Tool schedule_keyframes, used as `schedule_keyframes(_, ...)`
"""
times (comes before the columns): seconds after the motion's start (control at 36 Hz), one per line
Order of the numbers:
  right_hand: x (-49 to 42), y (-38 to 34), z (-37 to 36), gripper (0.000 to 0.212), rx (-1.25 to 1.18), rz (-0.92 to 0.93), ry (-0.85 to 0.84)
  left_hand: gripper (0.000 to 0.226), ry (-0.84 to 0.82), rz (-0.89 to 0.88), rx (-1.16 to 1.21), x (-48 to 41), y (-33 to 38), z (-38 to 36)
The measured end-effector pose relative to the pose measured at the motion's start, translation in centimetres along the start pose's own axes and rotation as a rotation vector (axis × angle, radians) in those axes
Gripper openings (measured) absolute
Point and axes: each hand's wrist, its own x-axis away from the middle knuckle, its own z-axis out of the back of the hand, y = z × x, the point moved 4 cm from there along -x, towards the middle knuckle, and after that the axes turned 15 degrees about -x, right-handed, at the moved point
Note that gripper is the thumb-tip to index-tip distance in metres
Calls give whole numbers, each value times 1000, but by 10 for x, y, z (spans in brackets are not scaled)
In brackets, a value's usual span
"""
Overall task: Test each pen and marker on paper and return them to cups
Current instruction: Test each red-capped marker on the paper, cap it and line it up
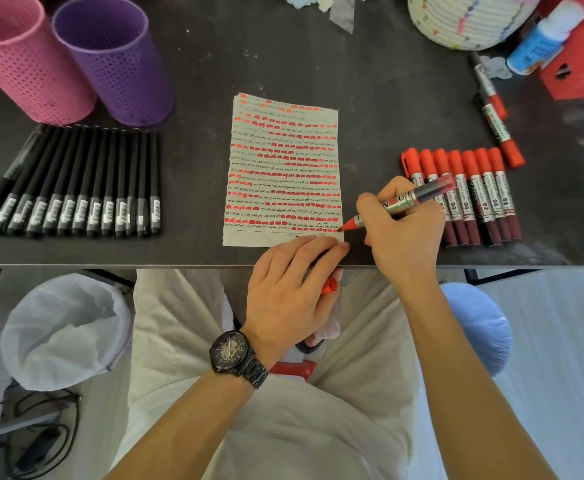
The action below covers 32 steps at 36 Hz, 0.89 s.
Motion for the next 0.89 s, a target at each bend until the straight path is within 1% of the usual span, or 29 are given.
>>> schedule_keyframes(0.11,2,-5,4,34,-133,11,51,28,-46,18,24,-1,1,2)
schedule_keyframes(0.22,8,-11,8,34,-247,17,105,28,-116,70,97,-2,2,7)
schedule_keyframes(0.31,16,-16,11,33,-353,1,98,28,-154,94,151,-4,2,12)
schedule_keyframes(0.39,31,-17,17,33,-494,-92,75,29,-165,96,213,-5,0,19)
schedule_keyframes(0.47,53,-14,22,31,-691,-191,-19,31,-137,99,237,-6,-3,29)
schedule_keyframes(0.56,82,-9,29,31,-829,-303,-61,22,-113,117,272,1,-7,45)
schedule_keyframes(0.58,93,-6,32,31,-862,-355,-45,17,-151,134,314,7,-8,50)
schedule_keyframes(0.61,103,-3,34,28,-889,-413,-16,12,-223,174,372,14,-10,53)
schedule_keyframes(0.67,123,4,35,19,-923,-528,53,6,-433,341,522,31,-15,52)
schedule_keyframes(0.69,131,7,35,13,-921,-584,90,7,-529,435,594,43,-17,50)
schedule_keyframes(0.72,138,10,34,13,-904,-637,129,11,-603,508,648,54,-19,47)
schedule_keyframes(0.78,150,18,33,17,-850,-722,195,22,-718,581,710,71,-24,41)
schedule_keyframes(0.83,158,23,31,20,-786,-771,227,27,-821,627,784,84,-28,39)
schedule_keyframes(0.89,161,27,30,33,-748,-795,236,27,-887,647,842,92,-32,40)
